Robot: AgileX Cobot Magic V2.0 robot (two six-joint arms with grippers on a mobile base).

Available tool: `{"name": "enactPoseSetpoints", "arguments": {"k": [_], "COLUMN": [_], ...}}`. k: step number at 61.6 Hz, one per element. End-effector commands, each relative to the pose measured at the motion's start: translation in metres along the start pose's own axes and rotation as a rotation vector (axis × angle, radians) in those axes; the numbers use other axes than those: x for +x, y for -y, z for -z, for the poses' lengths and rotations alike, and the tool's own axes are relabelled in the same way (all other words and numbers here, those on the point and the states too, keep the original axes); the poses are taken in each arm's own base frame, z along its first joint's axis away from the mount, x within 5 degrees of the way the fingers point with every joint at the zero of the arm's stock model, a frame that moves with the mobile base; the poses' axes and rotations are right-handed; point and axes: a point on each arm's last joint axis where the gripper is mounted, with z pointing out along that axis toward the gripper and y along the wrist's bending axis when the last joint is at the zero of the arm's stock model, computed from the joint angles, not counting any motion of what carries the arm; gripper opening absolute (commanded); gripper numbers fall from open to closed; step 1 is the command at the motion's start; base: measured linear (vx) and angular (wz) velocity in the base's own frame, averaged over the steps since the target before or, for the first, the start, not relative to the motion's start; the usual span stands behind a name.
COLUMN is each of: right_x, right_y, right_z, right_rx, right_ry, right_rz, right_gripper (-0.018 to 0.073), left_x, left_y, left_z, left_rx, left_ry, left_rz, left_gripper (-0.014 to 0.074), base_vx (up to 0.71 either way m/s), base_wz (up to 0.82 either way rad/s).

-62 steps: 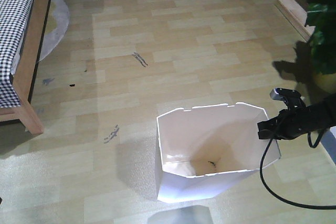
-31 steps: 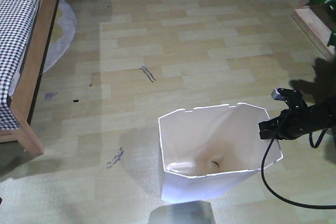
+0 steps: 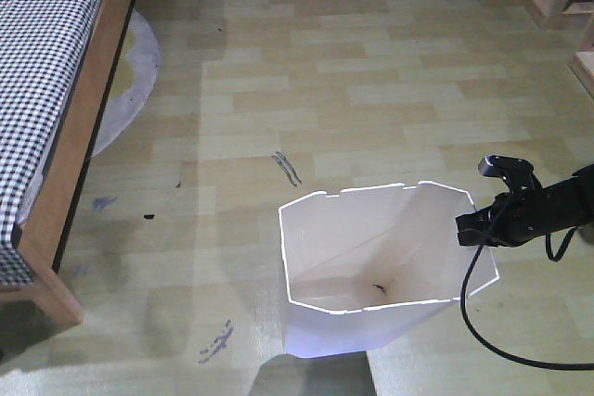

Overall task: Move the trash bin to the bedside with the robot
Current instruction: 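Drive forward to the bedside by the curtains carrying the bin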

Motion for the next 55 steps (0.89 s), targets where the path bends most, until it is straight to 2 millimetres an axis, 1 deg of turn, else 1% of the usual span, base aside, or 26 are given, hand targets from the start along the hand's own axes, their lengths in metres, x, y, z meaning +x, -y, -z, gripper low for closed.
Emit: {"name": "enactPoseSetpoints", "arguments": {"k": [1, 55], "right_x": [-0.0207, -0.0207], "right_y": [-0.0227, -0.0227], "right_z": [0.0263, 0.0263], "right_rx": [-0.156, -0.156], "right_ry": [0.093, 0.093], "right_rz": [-0.03, -0.03], "right_gripper": [-0.0004, -0.0004], "left_x": [0.002, 0.002], "left_y": [0.0001, 0.0001], "left_z": [-0.0016, -0.0016], "left_rx": [0.01, 0.01], "left_ry": [0.056, 0.056], "left_rz": [0.016, 0.016], "left_gripper": [-0.0006, -0.0006], "base_vx": [0.4, 0.41], "base_wz": [0.12, 0.05]}}
